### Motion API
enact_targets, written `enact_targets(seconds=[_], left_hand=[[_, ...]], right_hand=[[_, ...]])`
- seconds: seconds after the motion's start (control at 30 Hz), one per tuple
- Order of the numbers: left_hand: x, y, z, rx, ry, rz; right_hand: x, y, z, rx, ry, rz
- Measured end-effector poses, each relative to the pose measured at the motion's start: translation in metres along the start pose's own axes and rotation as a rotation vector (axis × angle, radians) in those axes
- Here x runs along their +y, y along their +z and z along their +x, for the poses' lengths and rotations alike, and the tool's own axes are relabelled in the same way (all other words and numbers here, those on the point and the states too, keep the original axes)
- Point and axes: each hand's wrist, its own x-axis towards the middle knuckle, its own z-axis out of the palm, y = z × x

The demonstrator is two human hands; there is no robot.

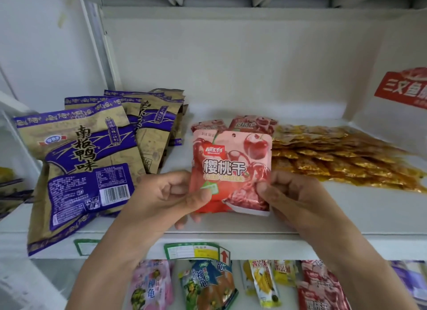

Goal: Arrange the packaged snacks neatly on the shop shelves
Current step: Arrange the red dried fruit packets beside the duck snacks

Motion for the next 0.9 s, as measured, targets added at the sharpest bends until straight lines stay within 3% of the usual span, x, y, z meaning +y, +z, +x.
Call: enact_targets(seconds=[0.07, 0.2, 0.33, 0.67, 0.9], left_hand=[[0.0, 0.0, 0.001, -0.021, -0.019, 0.038], [-0.002, 0.0, 0.002, -0.015, -0.017, 0.044], [-0.003, 0.001, 0.001, 0.006, -0.005, 0.032], [-0.008, 0.002, 0.003, -0.029, 0.04, 0.116], [-0.005, 0.006, 0.002, 0.02, 0.059, 0.02]], right_hand=[[0.001, -0.001, -0.001, -0.014, -0.016, 0.004], [-0.006, -0.002, -0.001, -0.207, 0.038, -0.08], [-0.008, -0.001, 0.0, -0.239, 0.092, -0.139], [-0.008, 0.002, -0.003, -0.095, 0.041, -0.113], [-0.009, 0.003, -0.004, -0.081, 0.004, -0.09]])
